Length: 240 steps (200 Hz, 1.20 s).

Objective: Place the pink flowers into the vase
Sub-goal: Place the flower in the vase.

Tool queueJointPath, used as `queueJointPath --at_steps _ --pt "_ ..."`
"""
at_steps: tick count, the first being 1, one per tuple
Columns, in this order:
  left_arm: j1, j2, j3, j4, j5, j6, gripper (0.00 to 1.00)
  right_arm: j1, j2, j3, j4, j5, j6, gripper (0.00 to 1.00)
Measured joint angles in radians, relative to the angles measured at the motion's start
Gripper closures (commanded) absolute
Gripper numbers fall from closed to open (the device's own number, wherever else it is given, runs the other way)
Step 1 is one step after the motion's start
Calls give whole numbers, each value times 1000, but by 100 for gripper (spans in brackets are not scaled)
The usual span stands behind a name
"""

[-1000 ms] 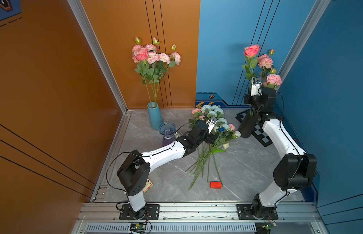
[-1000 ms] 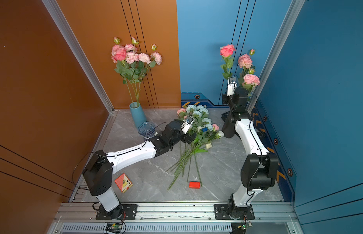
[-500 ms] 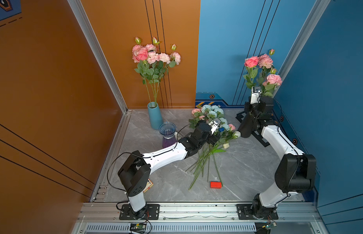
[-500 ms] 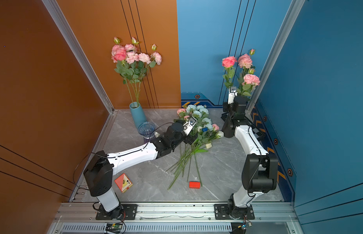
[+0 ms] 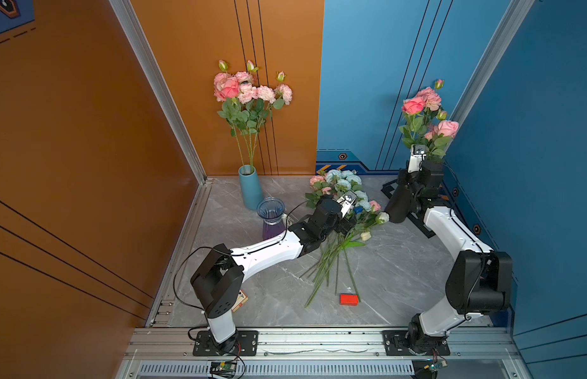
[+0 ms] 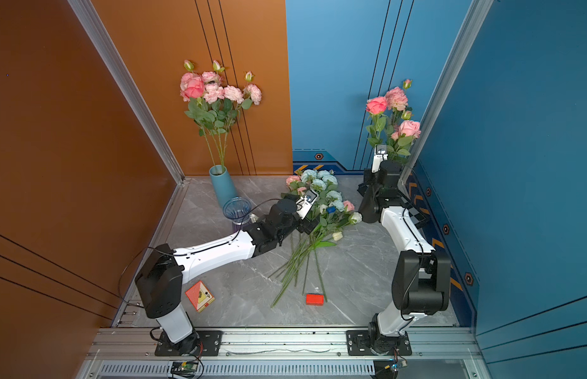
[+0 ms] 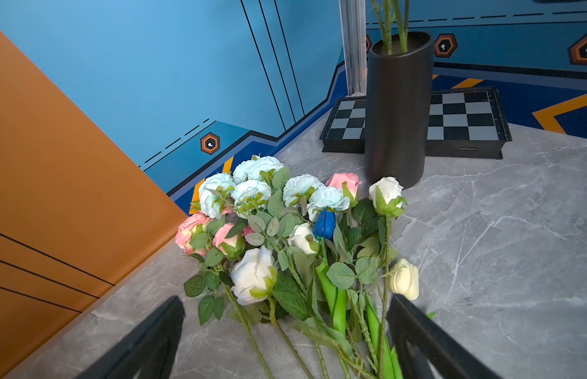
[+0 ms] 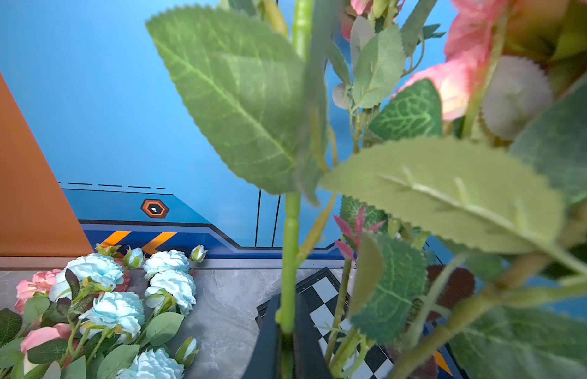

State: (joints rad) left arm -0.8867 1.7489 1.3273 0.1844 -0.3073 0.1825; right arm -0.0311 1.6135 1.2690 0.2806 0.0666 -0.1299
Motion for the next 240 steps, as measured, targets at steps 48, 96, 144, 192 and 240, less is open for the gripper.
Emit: queueJointPath --at_steps 48,96,144,192,240 --pt "0 0 -4 0 0 -18 1 -3 0 -10 -3 17 8 88" --pt "0 -1 -10 1 0 -26 1 -3 -10 -10 -11 18 16 84" --pt "0 -17 -31 0 -2 -46 1 -3 -44 -10 -16 18 26 76" --pt "13 -56 -39 0 -3 -95 1 -3 -62 -14 -20 23 30 69" --pt "43 -75 -33 -61 6 -164 2 -2 -92 -28 -43 28 42 51"
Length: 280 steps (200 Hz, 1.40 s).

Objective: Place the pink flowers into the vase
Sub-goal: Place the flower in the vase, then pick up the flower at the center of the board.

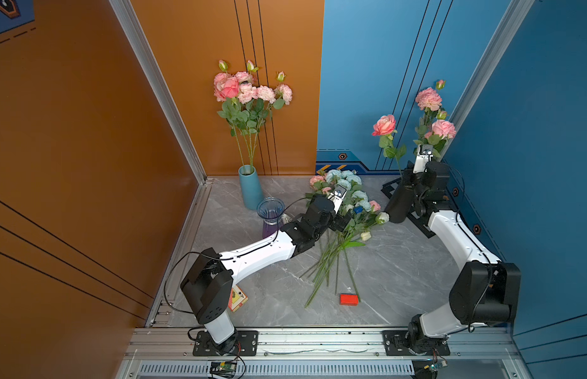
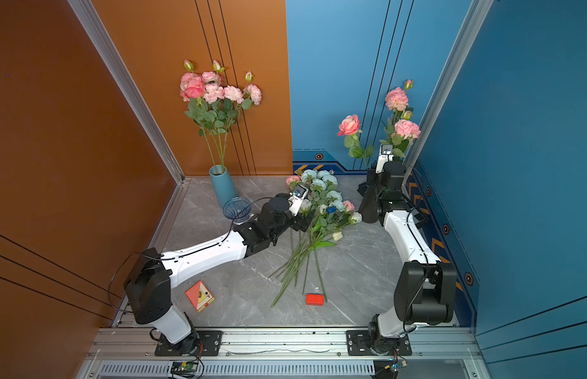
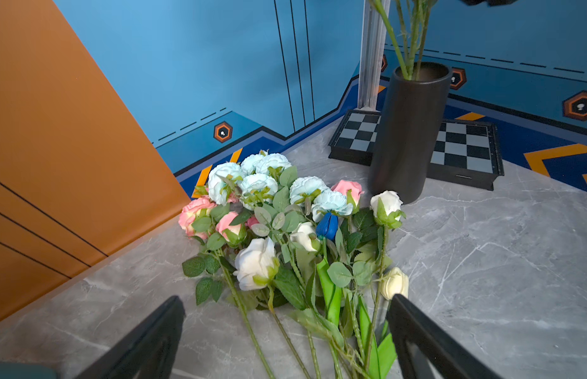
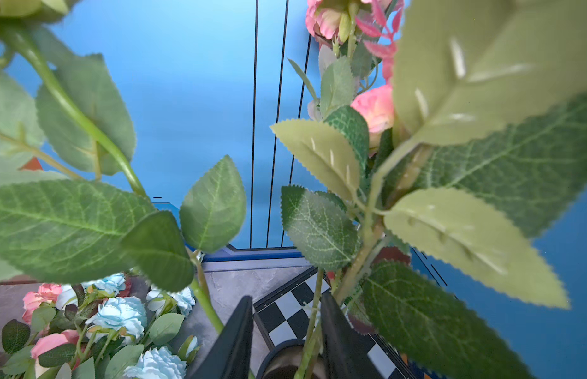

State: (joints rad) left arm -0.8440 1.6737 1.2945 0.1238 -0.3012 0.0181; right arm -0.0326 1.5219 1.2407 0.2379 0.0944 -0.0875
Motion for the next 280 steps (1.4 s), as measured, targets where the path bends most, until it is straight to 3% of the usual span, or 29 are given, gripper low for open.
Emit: queueJointPath --at_steps 61,78,180,239,280 --pt "68 10 89 -221 38 -148 1 31 -71 -23 -3 20 -3 16" --pt "80 16 90 -272 48 -191 1 41 -87 -29 -13 28 5 0" --pt "86 188 111 -463 91 -519 0 190 -271 -89 -69 68 3 0" --pt "106 325 169 -534 158 -726 12 284 -284 -103 -239 -32 52 0" --pt "141 396 208 -542 205 -800 24 356 -282 -97 -317 -91 97 0"
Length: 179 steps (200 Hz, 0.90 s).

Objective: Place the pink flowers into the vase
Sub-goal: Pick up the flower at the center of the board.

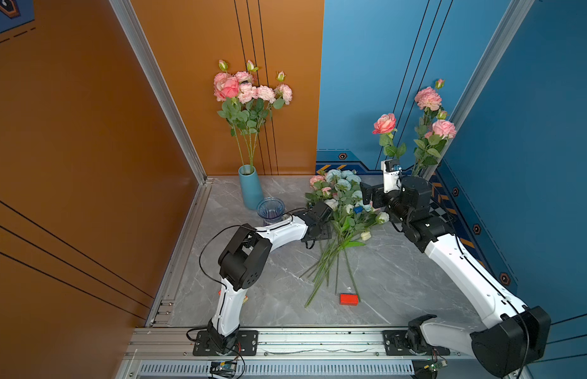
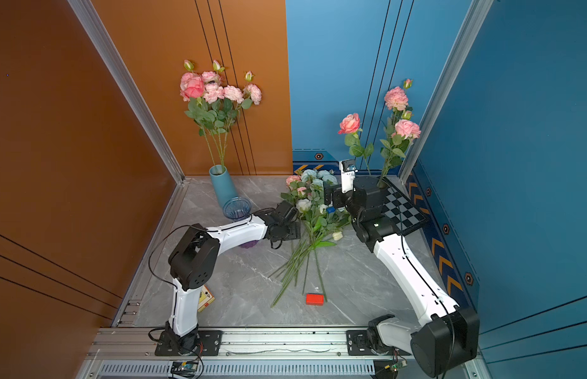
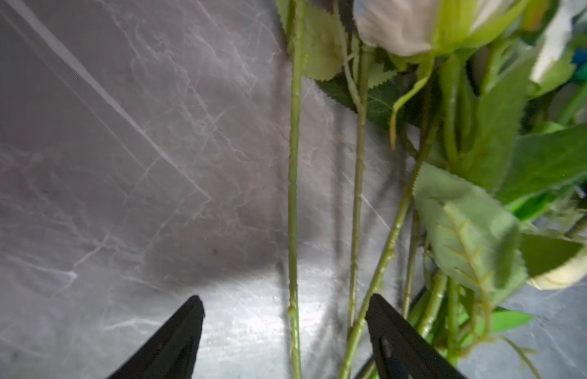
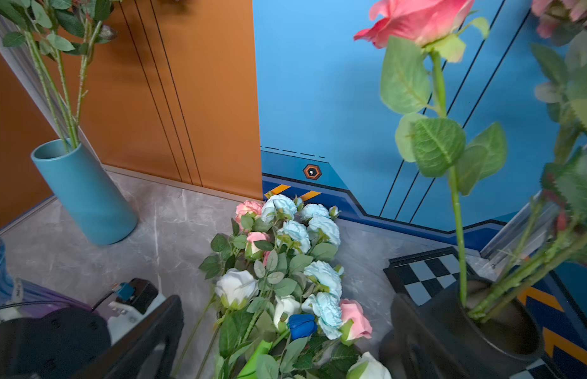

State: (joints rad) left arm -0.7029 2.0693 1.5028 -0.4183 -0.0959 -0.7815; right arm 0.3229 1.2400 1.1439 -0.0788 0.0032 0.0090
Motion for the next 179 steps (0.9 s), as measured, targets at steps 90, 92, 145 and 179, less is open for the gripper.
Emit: queueJointPath --at_steps 90,92,145,179 --pt "6 61 64 -5 0 -36 42 17 49 16 -79 -34 79 0" --pt "6 62 64 -5 0 -36 42 17 48 16 -79 -34 79 0" --pt "1 89 82 -4 -6 -36 53 17 48 16 -78 -34 90 0" --pt "0 102 94 -3 -9 -32 66 17 48 5 -75 -31 93 0"
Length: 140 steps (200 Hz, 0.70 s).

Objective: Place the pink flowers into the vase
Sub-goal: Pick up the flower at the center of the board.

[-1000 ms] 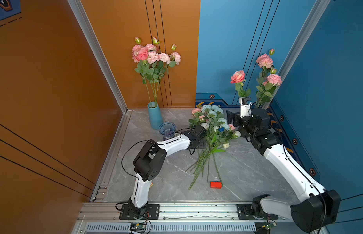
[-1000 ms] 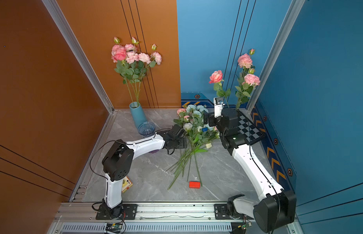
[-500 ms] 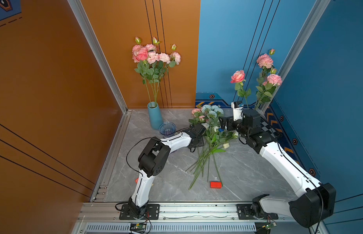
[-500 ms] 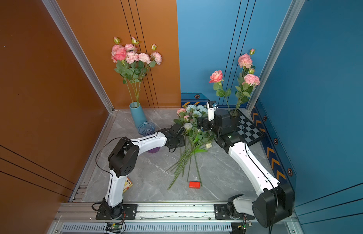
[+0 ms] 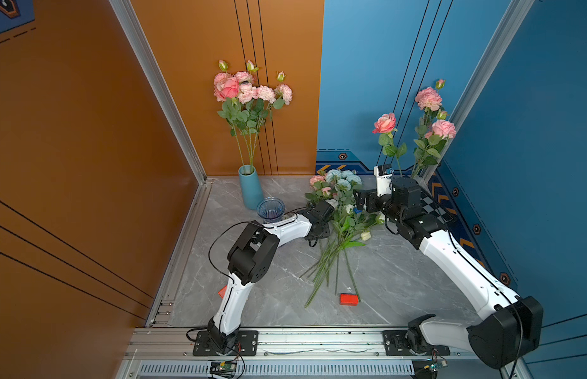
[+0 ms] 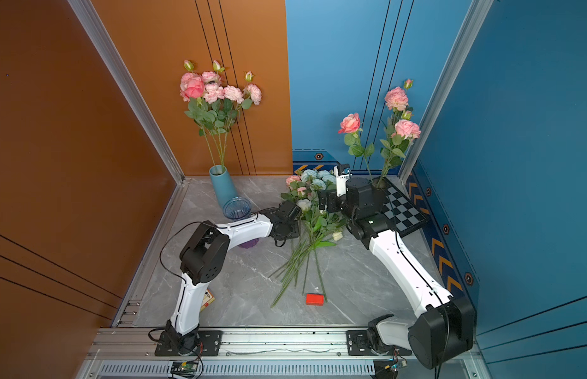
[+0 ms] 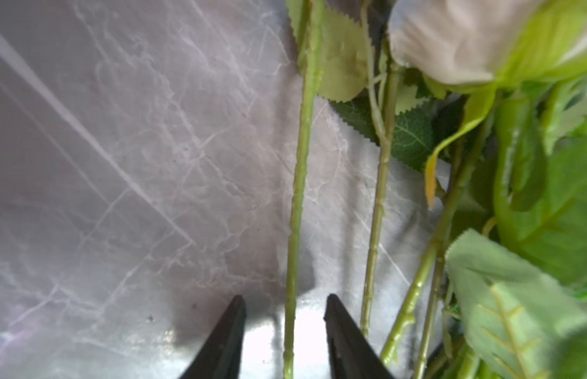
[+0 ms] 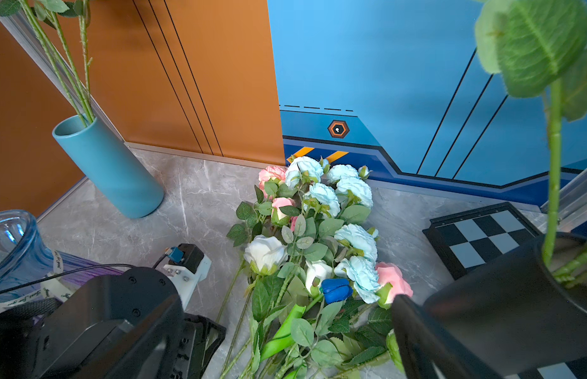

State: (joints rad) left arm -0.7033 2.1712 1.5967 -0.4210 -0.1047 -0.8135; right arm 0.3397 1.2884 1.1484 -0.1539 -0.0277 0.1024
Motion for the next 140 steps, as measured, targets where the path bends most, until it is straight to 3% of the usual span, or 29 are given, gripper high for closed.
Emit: queueJointPath --at_steps 86,115,140 --pt "-1 22 20 6 -23 22 87 1 0 -36 43 24 5 0" --pt "-1 32 32 9 -25 34 100 1 -4 -54 59 32 7 0" --pt "-1 32 34 9 -25 41 100 1 -8 -63 69 32 8 0"
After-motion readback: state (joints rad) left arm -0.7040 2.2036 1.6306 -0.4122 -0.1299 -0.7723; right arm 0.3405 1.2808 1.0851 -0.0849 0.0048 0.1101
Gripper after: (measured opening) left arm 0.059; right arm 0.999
